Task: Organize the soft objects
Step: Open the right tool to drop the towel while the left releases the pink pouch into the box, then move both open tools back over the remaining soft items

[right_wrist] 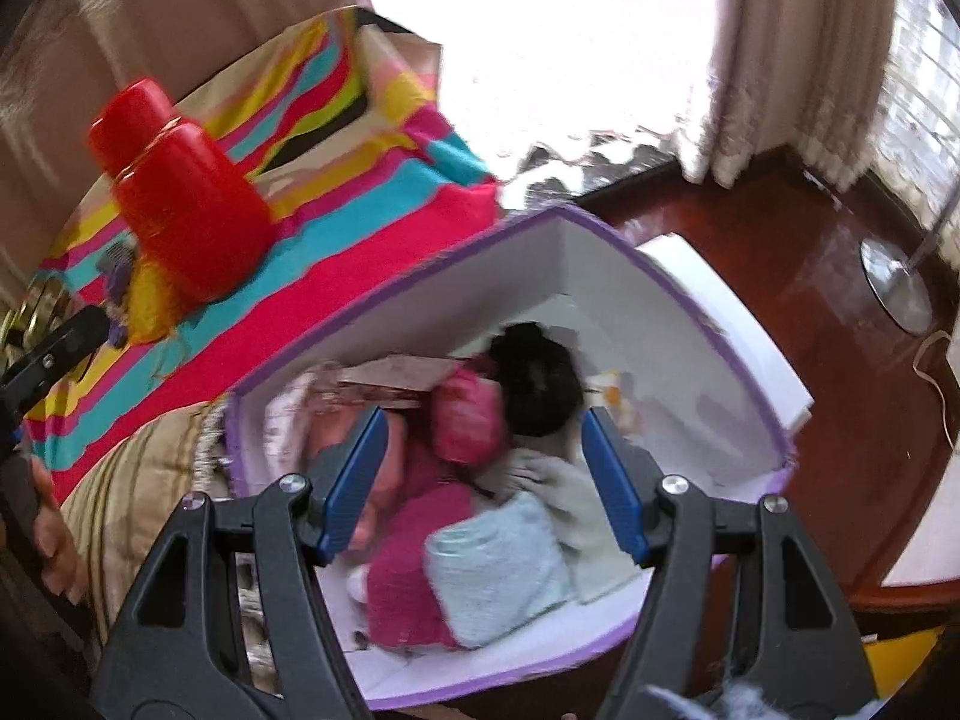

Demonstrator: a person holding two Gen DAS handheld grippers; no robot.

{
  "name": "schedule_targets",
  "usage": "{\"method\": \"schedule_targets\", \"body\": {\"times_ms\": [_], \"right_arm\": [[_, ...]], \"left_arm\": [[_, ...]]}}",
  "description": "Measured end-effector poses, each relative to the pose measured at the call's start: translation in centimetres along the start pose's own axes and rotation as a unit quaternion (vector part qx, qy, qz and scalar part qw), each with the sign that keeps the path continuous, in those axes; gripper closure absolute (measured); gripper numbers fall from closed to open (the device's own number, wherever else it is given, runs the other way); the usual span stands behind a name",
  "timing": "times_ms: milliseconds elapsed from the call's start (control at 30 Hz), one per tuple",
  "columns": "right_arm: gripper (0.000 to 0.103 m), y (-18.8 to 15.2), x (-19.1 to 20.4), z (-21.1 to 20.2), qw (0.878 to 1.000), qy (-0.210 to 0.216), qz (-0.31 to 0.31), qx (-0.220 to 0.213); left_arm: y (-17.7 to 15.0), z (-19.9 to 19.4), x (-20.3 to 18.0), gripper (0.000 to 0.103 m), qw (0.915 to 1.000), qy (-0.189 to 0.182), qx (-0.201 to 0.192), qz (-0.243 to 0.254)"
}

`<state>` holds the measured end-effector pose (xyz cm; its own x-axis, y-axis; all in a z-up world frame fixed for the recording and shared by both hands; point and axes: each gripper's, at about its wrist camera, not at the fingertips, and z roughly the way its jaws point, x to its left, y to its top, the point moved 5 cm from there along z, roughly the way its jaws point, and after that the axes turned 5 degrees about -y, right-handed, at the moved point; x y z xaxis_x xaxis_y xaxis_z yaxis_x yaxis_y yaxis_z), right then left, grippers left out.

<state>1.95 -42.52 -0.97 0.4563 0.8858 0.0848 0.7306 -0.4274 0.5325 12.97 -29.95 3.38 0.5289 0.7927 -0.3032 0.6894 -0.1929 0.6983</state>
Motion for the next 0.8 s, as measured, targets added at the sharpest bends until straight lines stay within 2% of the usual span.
{"method": "schedule_targets", "body": {"times_ms": [167,367,800], "right_arm": [[0.033,0.7,4.9,-0.5,0.999,0.04,-0.03,-0.009],[0.033,0.9,10.1,-0.2,0.995,0.059,-0.074,-0.008],[0.033,1.0,21.2,0.2,0.98,0.092,-0.174,-0.016]], "left_arm": [[0.2,-1.9,3.3,0.019,0.9994,0.008,-0.02,-0.026],[-0.4,-4.3,8.5,0.019,0.9963,0.032,-0.039,-0.069],[-1.3,-8.0,18.3,0.019,0.983,0.076,-0.069,-0.153]]}}
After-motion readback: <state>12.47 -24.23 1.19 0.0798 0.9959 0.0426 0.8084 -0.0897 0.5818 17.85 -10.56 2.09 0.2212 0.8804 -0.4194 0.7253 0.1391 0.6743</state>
